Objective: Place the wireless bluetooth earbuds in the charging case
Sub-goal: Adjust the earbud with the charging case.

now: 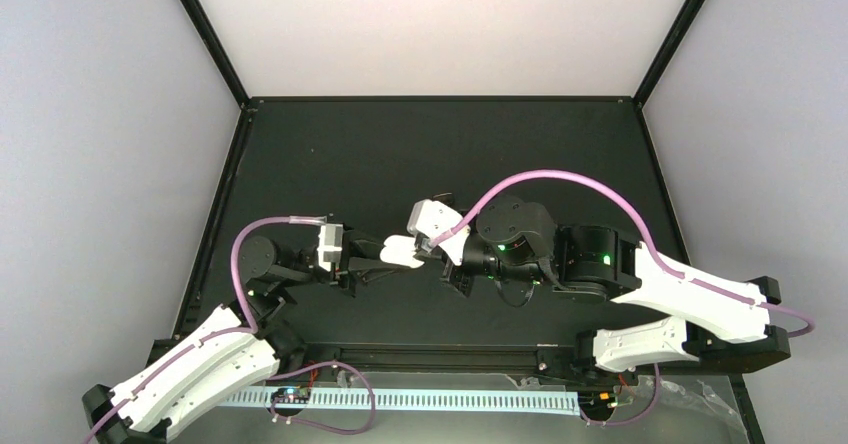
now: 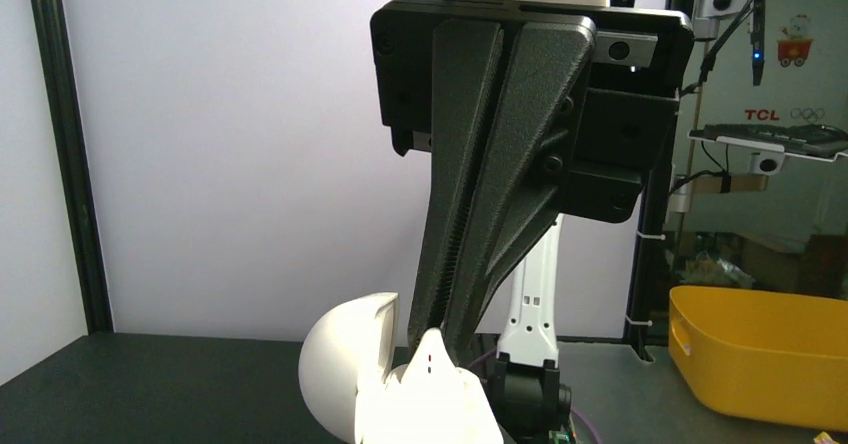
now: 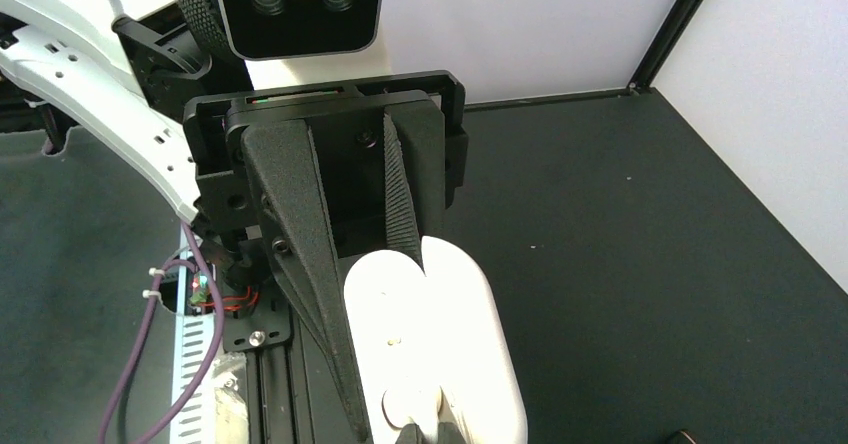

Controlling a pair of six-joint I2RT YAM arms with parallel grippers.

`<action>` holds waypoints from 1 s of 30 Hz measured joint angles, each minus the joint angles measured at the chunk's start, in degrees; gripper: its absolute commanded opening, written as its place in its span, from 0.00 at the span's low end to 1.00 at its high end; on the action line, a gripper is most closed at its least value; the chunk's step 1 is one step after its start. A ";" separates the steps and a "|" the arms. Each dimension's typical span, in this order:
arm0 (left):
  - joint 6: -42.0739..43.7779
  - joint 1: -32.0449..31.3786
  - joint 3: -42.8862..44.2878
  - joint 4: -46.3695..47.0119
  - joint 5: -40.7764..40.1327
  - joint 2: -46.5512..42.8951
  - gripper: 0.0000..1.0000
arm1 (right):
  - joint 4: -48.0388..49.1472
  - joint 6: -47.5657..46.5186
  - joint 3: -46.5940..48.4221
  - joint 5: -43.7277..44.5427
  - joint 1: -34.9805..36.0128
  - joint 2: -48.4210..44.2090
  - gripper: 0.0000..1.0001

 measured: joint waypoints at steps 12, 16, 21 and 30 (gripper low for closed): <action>0.57 0.00 0.07 -1.18 0.04 1.68 0.02 | 0.20 -0.13 0.00 2.25 -0.07 -1.66 0.01; 0.55 0.00 0.07 -1.20 0.04 1.64 0.01 | 0.39 -0.13 -0.22 2.29 -0.07 -1.66 0.01; 0.24 0.00 0.07 -1.18 0.07 1.55 0.02 | 0.59 -0.11 -0.85 2.25 -0.07 -1.66 0.01; -0.35 0.00 0.07 -0.90 0.07 1.51 0.02 | 0.59 -0.11 -0.96 2.25 -0.07 -1.62 0.01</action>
